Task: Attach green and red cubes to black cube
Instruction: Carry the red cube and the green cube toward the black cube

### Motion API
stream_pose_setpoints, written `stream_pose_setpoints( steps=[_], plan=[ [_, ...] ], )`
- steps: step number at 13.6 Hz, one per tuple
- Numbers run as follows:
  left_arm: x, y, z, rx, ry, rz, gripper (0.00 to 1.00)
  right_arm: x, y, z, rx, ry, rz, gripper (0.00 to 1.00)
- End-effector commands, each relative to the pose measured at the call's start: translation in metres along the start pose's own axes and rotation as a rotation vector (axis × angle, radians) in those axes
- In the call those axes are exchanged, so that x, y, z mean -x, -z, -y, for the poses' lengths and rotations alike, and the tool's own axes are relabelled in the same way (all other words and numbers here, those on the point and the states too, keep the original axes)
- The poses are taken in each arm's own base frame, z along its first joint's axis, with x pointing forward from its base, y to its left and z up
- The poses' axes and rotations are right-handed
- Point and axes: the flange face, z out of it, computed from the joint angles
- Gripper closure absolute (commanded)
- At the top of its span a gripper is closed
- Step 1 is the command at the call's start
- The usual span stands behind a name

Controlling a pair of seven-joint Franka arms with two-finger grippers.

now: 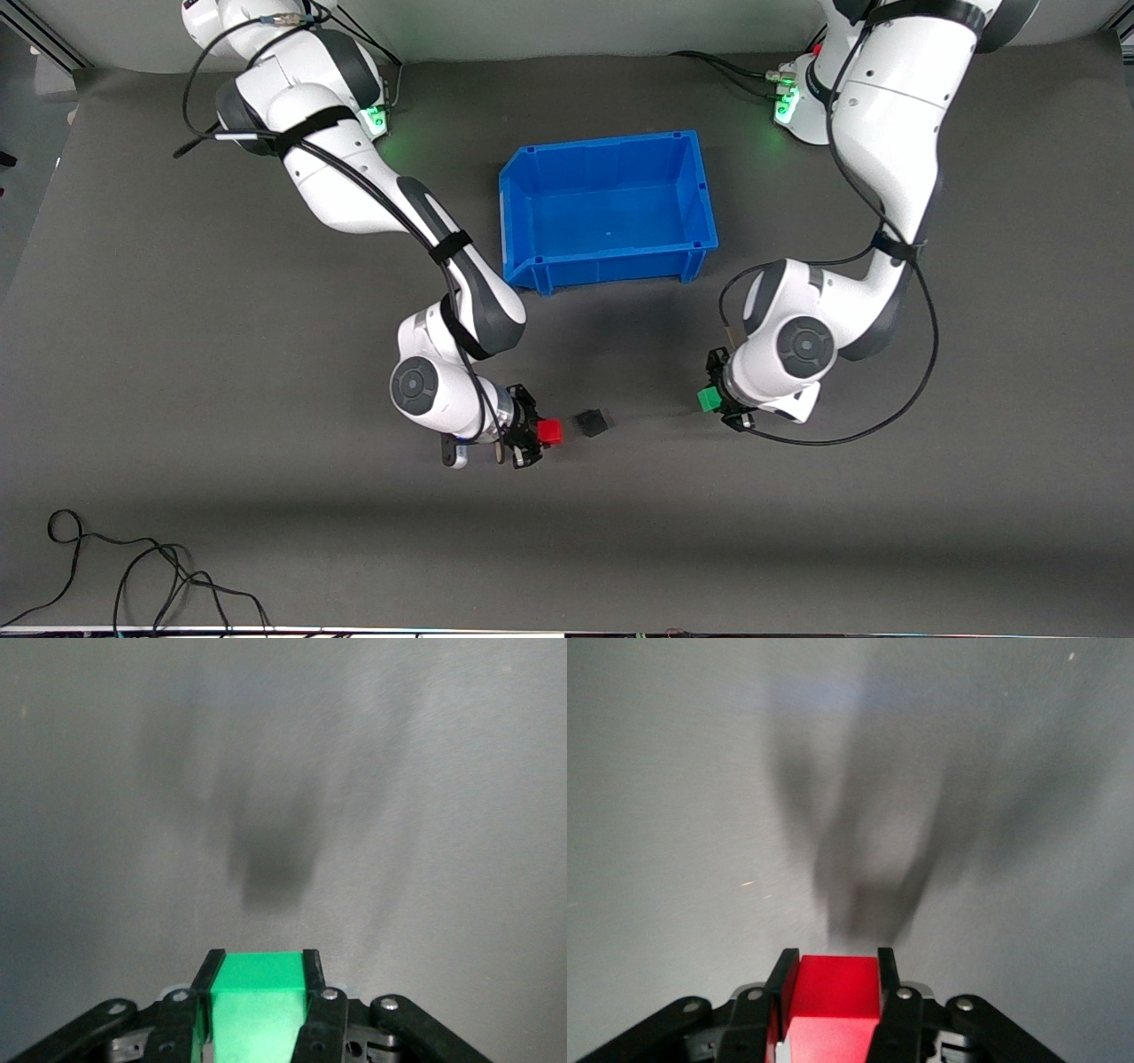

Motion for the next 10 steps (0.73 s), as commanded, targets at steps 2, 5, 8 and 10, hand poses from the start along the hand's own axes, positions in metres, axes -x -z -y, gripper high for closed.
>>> stream_pose_setpoints(
  steps=[2, 5, 8, 10],
  plan=[
    [0.028, 0.000, 0.006, 0.035, 0.065, -0.005, 1.00, 0.013, -0.012, 0.000, -0.015, -0.017, 0.030, 0.85],
    [0.047, -0.007, 0.012, 0.041, 0.059, 0.003, 1.00, 0.024, -0.015, 0.002, -0.043, -0.050, 0.061, 0.84],
    [0.063, -0.020, 0.020, 0.050, 0.040, 0.015, 1.00, 0.030, -0.023, -0.002, -0.049, -0.071, 0.066, 0.84],
    [0.065, -0.026, 0.024, 0.050, 0.030, 0.005, 1.00, 0.035, -0.030, -0.005, -0.067, -0.066, 0.070, 0.84]
  ],
)
